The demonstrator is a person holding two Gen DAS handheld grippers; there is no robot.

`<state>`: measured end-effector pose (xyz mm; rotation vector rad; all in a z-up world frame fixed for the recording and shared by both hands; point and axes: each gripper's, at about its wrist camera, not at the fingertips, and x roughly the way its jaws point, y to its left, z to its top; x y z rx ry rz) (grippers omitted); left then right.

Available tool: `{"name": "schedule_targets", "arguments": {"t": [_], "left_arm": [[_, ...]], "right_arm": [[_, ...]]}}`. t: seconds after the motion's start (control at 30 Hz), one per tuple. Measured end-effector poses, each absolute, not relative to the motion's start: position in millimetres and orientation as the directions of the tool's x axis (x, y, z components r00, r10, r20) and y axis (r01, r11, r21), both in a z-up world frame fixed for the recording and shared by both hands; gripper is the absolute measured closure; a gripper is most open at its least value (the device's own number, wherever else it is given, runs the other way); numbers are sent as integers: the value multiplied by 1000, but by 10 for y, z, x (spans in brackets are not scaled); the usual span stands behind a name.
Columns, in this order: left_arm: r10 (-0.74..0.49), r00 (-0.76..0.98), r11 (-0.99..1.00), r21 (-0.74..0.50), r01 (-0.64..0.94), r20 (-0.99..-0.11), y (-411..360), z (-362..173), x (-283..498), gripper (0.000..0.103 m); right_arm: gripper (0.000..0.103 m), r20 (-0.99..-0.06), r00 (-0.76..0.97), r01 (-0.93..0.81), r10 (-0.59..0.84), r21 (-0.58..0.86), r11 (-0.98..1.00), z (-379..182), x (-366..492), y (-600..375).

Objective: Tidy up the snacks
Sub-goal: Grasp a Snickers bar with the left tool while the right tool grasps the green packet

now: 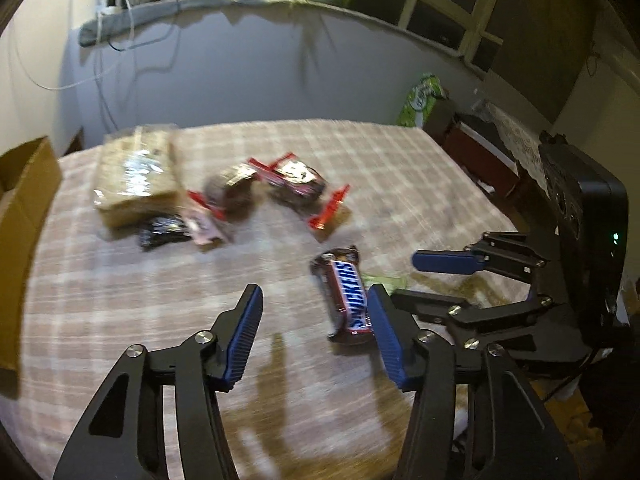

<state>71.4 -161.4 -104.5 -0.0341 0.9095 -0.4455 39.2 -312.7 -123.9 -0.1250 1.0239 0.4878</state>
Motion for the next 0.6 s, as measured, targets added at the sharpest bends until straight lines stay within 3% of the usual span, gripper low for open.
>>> {"name": "schedule_targets", "arguments": {"t": [0.6], "left_arm": [[-365, 432, 897, -187, 400, -825, -1961, -1293, 968, 67]], "right_arm": [[68, -859, 400, -554, 320, 51, 831, -1428, 446, -2977]]}}
